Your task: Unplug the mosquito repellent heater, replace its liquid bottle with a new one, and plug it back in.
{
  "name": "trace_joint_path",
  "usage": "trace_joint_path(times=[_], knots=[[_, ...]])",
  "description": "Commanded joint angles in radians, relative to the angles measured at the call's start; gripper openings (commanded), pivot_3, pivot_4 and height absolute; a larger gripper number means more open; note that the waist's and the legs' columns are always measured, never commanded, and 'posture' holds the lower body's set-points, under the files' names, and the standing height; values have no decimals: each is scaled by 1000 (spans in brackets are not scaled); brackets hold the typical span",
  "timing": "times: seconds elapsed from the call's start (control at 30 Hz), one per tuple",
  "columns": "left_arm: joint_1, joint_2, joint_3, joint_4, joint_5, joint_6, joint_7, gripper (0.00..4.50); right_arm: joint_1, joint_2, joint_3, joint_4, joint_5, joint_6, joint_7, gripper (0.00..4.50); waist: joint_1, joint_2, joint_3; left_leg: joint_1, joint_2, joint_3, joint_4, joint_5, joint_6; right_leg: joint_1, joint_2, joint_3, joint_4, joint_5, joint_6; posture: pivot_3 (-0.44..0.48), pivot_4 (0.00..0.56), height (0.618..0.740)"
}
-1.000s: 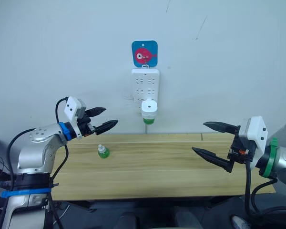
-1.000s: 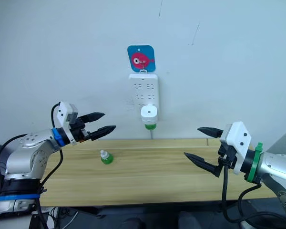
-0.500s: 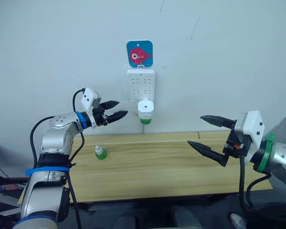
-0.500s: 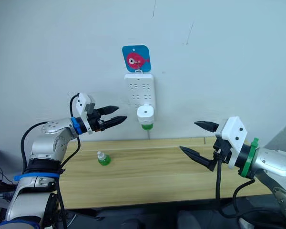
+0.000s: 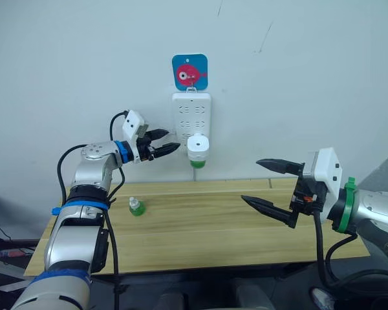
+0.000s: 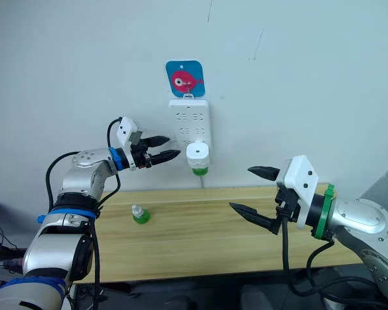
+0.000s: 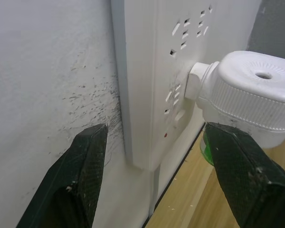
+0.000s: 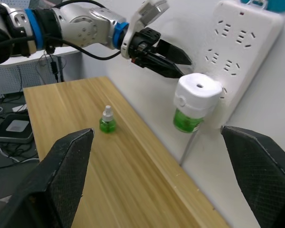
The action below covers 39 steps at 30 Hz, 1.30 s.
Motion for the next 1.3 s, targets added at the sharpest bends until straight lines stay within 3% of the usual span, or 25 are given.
trace_joint_path(times=[0.03,0.37,0.83,0.93,1.13,1.3], knots=[[-62,-9,-1,54,23,-45,-11,3412,-13,2,-4,-32,3,-8,-13,4500,-3,0,0,0,0,0,0,0,0,0,0,0,0,0,0,-135,71,740],[-178,-42,-4,241,88,-123,-20,3412,6,1,-7,-39,1,-12,-29,4500,-11,-2,1,-1,0,0,0,0,0,0,0,-1,0,-1,2,-154,77,740],[-238,-33,10,269,95,-95,-157,3412,49,1,-25,-55,15,-15,-36,4500,-22,-3,2,-1,0,-1,1,0,0,-1,0,0,0,-2,7,-165,81,740],[-240,-36,15,273,92,-87,-161,2913,43,10,-22,-50,19,-16,-43,4500,-22,-3,2,-1,0,-1,1,0,0,-1,0,0,0,-2,7,-163,79,740],[-231,-44,19,263,89,-75,-168,1280,26,47,3,-29,0,-8,-91,4500,-22,-3,2,-1,0,-1,1,0,0,-1,0,0,0,-2,8,-162,79,740],[-223,-52,21,256,89,-74,-170,1281,-46,116,88,-1,-63,36,-211,4500,-24,-3,2,-1,0,-1,1,0,0,-1,0,1,0,-2,8,-161,79,740]])
